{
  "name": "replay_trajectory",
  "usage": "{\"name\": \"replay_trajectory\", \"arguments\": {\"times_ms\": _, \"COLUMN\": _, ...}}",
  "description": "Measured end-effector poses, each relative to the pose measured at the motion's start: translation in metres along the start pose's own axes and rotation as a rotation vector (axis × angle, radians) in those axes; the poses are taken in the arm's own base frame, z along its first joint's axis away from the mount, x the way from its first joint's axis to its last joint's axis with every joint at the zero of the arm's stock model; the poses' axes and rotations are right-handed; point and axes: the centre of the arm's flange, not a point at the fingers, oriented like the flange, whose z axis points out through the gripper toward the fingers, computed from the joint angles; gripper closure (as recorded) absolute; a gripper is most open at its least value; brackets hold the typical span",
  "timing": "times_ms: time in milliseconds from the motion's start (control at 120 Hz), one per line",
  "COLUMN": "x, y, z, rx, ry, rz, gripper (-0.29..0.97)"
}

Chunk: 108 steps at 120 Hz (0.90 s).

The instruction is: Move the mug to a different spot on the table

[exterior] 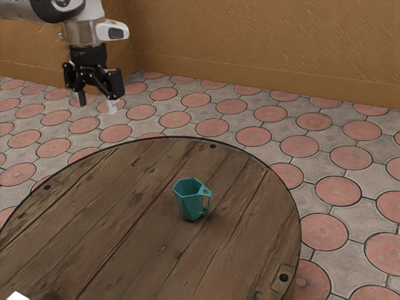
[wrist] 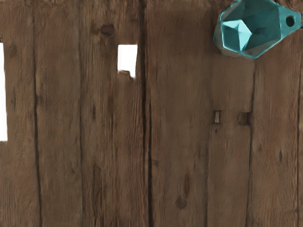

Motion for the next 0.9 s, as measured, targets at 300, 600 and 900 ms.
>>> {"name": "replay_trajectory", "arguments": {"times_ms": 300, "x": 0.043, "y": 0.010, "z": -0.013, "rx": 0.012, "ry": 0.144, "rz": 0.032, "gripper": 0.00}}
{"name": "replay_trajectory", "arguments": {"times_ms": 600, "x": 0.097, "y": 0.208, "z": 0.127, "rx": -0.014, "ry": -0.061, "rz": 0.424, "gripper": 0.00}}
{"name": "replay_trajectory", "arguments": {"times_ms": 900, "x": 0.123, "y": 0.222, "z": 0.205, "rx": -0.027, "ry": -0.103, "rz": 0.573, "gripper": 0.00}}
